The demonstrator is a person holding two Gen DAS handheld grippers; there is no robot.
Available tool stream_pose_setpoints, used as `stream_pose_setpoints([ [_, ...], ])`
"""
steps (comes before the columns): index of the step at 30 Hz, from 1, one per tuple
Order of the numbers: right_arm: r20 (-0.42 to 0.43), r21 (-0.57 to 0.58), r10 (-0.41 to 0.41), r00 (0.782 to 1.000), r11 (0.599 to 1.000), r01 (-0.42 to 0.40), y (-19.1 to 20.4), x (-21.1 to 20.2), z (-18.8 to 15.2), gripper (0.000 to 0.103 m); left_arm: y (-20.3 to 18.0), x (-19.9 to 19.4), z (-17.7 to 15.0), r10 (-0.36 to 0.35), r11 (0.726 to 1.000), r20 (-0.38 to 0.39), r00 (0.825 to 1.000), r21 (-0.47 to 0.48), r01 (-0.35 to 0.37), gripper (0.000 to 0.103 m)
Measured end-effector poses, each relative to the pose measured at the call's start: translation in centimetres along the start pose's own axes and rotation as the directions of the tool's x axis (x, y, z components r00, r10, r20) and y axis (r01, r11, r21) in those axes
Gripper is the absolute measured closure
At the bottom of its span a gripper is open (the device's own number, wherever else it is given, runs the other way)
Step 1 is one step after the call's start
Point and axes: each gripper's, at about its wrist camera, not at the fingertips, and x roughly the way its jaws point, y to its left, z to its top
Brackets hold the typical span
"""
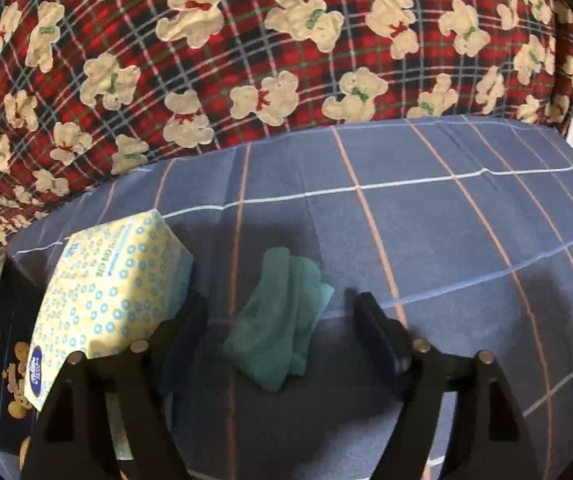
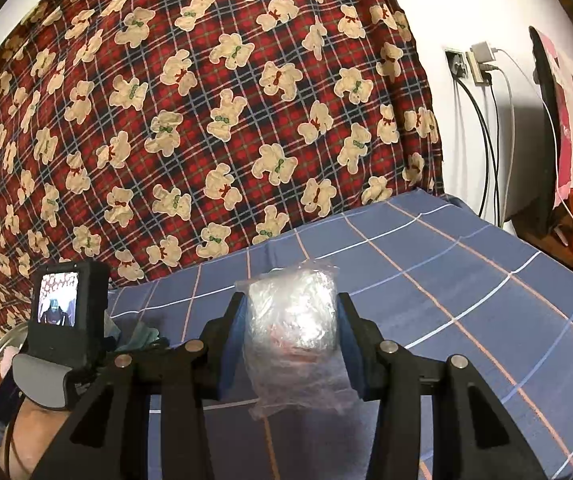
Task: Organize soft objects
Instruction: 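Grasp the teal cloth with the left tool while the right tool holds the bag, then lift and carry the teal cloth and plastic bag over the silver tin with both tools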
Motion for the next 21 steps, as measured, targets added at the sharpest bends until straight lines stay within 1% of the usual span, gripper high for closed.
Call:
stream_pose_setpoints([
  [1,0.004,-0.007,-0.004,1.0,1.0,0.004,0.1,0.0,0.0,0.056,-0.1,-0.2,-0.1,-0.026,1.0,0.003,1.0,0.003,0.026,0.09],
  [2,0.008,-0.013,-0.007,1.0,1.0,0.007,0.2,-0.1,0.0,0.056,0.0,-0.2,-0.3,-0.086,0.996,-0.009,0.996,-0.011,0.085,0.091],
  [4,0.014,-0.025,-0.014,1.0,1.0,0.015,0.4,-0.2,0.0,0.056,0.2,-0.8,-0.6,-0.114,0.993,0.003,0.993,-0.02,0.114,0.095],
  [5,0.017,-0.03,-0.019,1.0,0.999,0.019,0.5,-0.2,0.0,0.056,0.4,-1.1,-0.7,-0.164,0.986,0.015,0.986,-0.033,0.165,0.095],
  [6,0.02,-0.033,-0.022,1.0,0.999,0.023,0.5,-0.2,0.0,0.056,0.9,-1.8,-1.0,-0.255,0.964,0.038,0.966,-0.062,0.257,0.095],
  [7,0.023,-0.035,-0.025,0.999,0.999,0.026,0.5,-0.2,0.0,0.056,1.3,-2.7,-1.5,-0.331,0.939,0.064,0.942,-0.078,0.335,0.095],
  [8,0.029,-0.037,-0.03,0.999,0.999,0.031,0.5,-0.3,0.0,0.056,1.6,-3.4,-1.9,-0.359,0.928,0.085,0.929,-0.076,0.366,0.095],
  [9,0.035,-0.04,-0.034,0.999,0.999,0.036,0.5,-0.4,0.0,0.056,1.9,-4.7,-2.7,-0.4,0.911,0.132,0.907,-0.054,0.41,0.095],
  [10,0.041,-0.042,-0.038,0.998,0.998,0.04,0.5,-0.4,0.0,0.056,2.3,-5.9,-3.4,-0.432,0.895,0.175,0.885,-0.033,0.444,0.095],
  [11,0.048,-0.041,-0.037,0.998,0.998,0.039,0.4,-0.6,0.1,0.056,2.9,-6.8,-4.0,-0.454,0.883,0.206,0.867,-0.024,0.468,0.095],
  [12,0.052,-0.04,-0.035,0.998,0.999,0.037,0.4,-0.7,0.1,0.056,3.5,-7.9,-4.6,-0.481,0.866,0.231,0.846,-0.023,0.499,0.095],
  [13,0.057,-0.042,-0.034,0.998,0.998,0.036,0.4,-0.8,0.1,0.056,4.1,-8.8,-5.1,-0.518,0.842,0.256,0.816,-0.017,0.54,0.095],
  [14,0.062,-0.05,-0.038,0.997,0.998,0.041,0.5,-0.9,0.1,0.056,4.6,-9.6,-5.7,-0.543,0.824,0.279,0.792,-0.005,0.567,0.095],
  [15,0.063,-0.057,-0.041,0.997,0.997,0.045,0.6,-0.9,0.1,0.056,5.0,-10.6,-6.1,-0.558,0.812,0.303,0.773,0.007,0.584,0.095],
  [18,0.064,-0.083,-0.05,0.997,0.995,0.056,1.1,-0.8,-0.1,0.056,5.9,-12.0,-7.1,-0.596,0.779,0.347,0.724,0.031,0.626,0.095],
  [19,0.07,-0.093,-0.056,0.996,0.994,0.062,1.2,-0.8,-0.1,0.056,6.0,-12.3,-7.4,-0.601,0.775,0.354,0.717,0.039,0.631,0.095],
  [20,0.08,-0.105,-0.06,0.995,0.992,0.068,1.4,-1.0,-0.1,0.056,5.9,-12.5,-7.7,-0.596,0.781,0.358,0.719,0.049,0.623,0.095],
  [21,0.089,-0.114,-0.06,0.994,0.991,0.07,1.6,-1.1,-0.2,0.056,5.9,-12.7,-7.9,-0.584,0.793,0.36,0.727,0.06,0.607,0.095],
])
